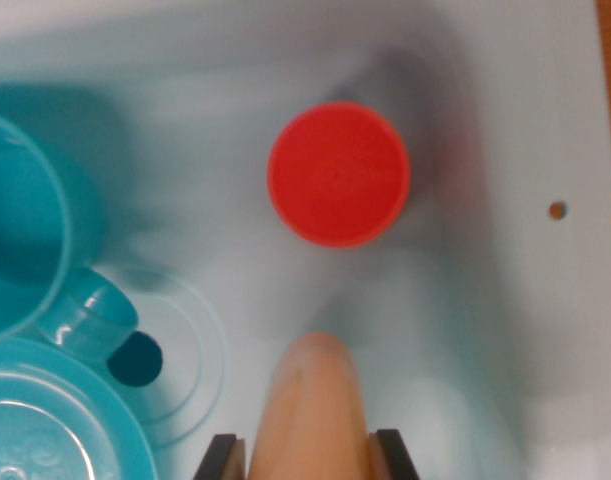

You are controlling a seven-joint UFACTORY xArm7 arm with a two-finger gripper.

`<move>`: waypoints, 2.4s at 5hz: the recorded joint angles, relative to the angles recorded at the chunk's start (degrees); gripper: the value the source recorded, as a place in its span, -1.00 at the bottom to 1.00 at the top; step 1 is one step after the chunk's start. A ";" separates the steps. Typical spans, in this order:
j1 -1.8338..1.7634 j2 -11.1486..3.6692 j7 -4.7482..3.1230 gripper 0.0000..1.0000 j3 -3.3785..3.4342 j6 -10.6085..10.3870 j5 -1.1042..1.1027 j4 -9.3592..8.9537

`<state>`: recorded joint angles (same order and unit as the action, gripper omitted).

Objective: Pick detergent from the sink

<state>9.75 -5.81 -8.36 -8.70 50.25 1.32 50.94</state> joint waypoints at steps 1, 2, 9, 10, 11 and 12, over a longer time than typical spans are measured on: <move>0.00 0.00 0.00 1.00 0.00 0.00 0.00 0.00; -0.01 0.35 0.05 1.00 0.01 1.49 -0.06 1.14; -0.06 1.70 0.25 1.00 0.03 7.24 -0.30 5.56; -0.08 2.26 0.33 1.00 0.04 9.59 -0.40 7.36; -0.08 2.26 0.33 1.00 0.04 9.59 -0.40 7.36; -0.10 2.84 0.42 1.00 0.05 12.05 -0.51 9.25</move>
<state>9.65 -2.97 -7.94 -8.66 62.30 0.81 60.19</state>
